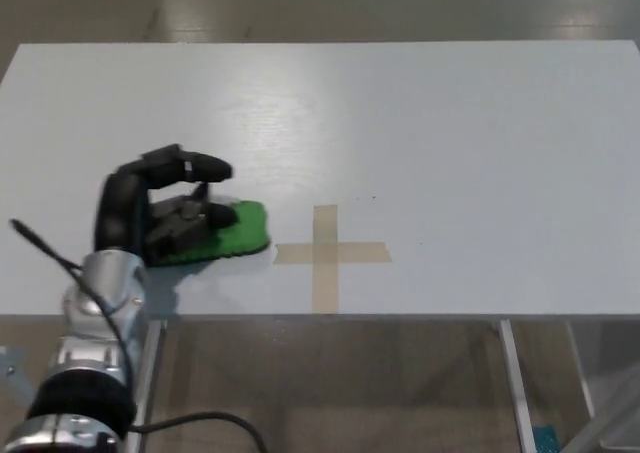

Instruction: Use the left hand to press on the green eraser and wipe the desk from center to the left and then back to center.

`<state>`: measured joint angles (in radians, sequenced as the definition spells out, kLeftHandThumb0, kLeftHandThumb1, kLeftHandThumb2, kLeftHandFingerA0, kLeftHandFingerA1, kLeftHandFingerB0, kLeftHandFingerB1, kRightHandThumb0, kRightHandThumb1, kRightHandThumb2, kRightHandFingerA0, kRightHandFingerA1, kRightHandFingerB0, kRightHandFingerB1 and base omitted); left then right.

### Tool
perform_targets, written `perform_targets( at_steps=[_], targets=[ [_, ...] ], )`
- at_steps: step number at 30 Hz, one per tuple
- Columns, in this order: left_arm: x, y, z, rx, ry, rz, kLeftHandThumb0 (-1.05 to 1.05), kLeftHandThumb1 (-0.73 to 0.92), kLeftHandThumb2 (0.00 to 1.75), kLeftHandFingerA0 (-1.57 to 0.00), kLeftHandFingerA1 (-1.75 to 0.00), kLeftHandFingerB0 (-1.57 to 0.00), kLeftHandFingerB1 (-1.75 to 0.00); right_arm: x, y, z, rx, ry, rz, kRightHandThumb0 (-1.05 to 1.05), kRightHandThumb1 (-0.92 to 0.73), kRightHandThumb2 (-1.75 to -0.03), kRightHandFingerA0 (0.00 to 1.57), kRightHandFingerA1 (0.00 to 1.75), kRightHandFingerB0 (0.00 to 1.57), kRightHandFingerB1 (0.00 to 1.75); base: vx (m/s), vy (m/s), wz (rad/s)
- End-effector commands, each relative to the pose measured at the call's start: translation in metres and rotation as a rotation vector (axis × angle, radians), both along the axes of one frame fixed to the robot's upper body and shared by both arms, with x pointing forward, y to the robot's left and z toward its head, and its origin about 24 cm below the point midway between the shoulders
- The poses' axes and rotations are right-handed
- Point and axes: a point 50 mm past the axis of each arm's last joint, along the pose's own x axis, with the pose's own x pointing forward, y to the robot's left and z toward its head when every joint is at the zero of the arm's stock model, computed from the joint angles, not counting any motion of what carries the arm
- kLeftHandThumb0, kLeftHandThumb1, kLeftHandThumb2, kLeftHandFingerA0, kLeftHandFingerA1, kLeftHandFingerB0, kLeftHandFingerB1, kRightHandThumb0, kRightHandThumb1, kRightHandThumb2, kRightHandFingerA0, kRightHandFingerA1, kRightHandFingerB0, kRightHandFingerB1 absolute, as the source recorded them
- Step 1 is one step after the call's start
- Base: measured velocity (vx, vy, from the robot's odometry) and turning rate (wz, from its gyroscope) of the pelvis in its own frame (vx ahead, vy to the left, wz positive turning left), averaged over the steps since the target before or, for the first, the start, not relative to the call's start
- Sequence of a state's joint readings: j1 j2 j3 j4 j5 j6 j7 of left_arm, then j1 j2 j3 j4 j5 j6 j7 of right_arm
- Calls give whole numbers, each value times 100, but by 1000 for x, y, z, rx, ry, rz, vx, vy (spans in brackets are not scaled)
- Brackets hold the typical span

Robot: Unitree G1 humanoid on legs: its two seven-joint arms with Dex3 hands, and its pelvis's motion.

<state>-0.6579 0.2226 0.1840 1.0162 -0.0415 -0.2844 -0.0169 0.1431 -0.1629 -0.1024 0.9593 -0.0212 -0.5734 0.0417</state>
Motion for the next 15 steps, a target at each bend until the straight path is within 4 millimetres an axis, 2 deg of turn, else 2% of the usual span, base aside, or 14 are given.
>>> perform_targets(
  at_steps=[1, 2, 3, 5, 6, 9, 15],
  targets=[
    [-15, 47, -15, -20, 114, 86, -9, 81, 71, -105, -68, -94, -93, -5, -1, -2, 7, 20, -6, -43, -76, -63, 61, 50, 65, 41, 0, 0, 0],
    [-17, 52, -15, -19, 116, 93, -9, 81, 71, -105, -68, -94, -93, -5, -1, -2, 8, 21, -7, -43, -76, -63, 61, 50, 65, 41, 0, 0, 0],
    [-19, 58, -15, -18, 119, 103, -2, 90, 76, -93, -82, -79, -111, -5, -1, -2, 10, 22, -9, -43, -75, -63, 61, 50, 65, 41, 0, 0, 0],
    [-20, 61, -16, -18, 121, 105, -2, 90, 76, -93, -82, -79, -111, -5, -2, -2, 10, 21, -10, -43, -75, -63, 61, 50, 65, 41, 0, 0, 0],
    [-23, 68, -17, -19, 128, 117, -5, 83, 69, -104, -64, -92, -89, -5, -2, -2, 13, 22, -12, -43, -75, -63, 61, 50, 65, 41, 0, 0, 0],
    [-31, 85, -20, -21, 150, 148, -4, 84, 66, -103, -62, -91, -87, -6, -3, -3, 19, 27, -16, -43, -75, -63, 61, 50, 65, 41, 0, 0, 0],
    [-40, 98, -25, -35, 184, 186, -9, 81, 69, -107, -63, -95, -86, -8, -1, -4, 28, 34, -25, -44, -75, -63, 62, 52, 67, 42, 0, 0, 0]
  ],
)
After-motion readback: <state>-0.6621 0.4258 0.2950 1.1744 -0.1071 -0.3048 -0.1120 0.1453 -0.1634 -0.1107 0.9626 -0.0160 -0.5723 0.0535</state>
